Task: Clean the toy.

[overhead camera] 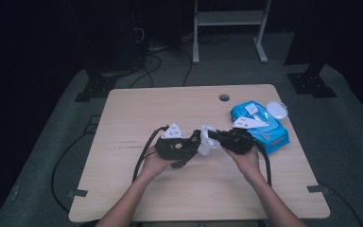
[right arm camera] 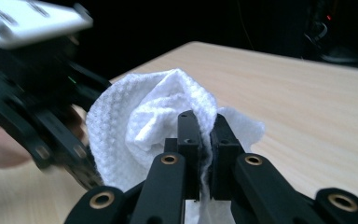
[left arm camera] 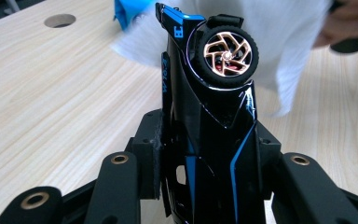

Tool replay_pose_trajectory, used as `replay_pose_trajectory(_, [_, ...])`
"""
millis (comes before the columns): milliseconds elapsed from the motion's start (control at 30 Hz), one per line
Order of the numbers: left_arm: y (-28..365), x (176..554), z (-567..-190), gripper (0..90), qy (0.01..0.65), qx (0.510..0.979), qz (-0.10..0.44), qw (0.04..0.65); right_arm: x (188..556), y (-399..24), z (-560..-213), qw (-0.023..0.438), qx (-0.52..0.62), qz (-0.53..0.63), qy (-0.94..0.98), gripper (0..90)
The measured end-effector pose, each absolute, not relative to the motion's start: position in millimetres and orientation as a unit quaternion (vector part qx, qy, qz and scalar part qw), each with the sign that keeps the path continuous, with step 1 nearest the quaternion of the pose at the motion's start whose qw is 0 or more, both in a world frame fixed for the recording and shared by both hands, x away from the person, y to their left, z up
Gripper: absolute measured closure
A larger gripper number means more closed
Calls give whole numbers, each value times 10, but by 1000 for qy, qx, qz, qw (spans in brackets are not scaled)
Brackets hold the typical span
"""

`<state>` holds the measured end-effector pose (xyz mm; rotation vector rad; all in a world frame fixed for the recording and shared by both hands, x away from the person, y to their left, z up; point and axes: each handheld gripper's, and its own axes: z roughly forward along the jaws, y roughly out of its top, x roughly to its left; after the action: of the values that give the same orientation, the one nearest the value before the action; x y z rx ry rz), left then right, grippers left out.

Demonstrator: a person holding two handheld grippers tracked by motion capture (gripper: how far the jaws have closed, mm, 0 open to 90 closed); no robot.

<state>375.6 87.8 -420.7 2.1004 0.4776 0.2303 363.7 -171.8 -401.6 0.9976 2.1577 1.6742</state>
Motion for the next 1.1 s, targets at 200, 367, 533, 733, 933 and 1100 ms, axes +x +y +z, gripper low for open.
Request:
replay_pose_trajectory(200, [879, 3741, -4191, 569, 196, 853, 96, 473, 3672, -1537, -3975, 126, 324, 568, 746, 847])
replay_pose_trajectory(367, [964, 3776, -4168, 569, 205, 845, 96, 484, 3742, -1631, -4184, 117, 355, 546, 749, 846])
replay_pose_trajectory(533, [943, 3827, -4229, 568, 210, 855, 83, 467, 3740, -1679, -4355, 108, 369, 523, 761, 844])
replay_pose_trajectory(733, [866, 3890, -4337, 568, 216, 868, 69, 443, 3693, -1806, -4257, 125, 366, 525, 759, 844])
replay_pose_trajectory(933, [800, 3922, -4388, 567, 220, 877, 66, 422, 3649, -1909, -4229, 132, 368, 517, 761, 844])
replay_pose_trajectory(1100, [746, 3947, -4416, 565, 225, 883, 60, 407, 3650, -1952, -4229, 132, 368, 515, 763, 844])
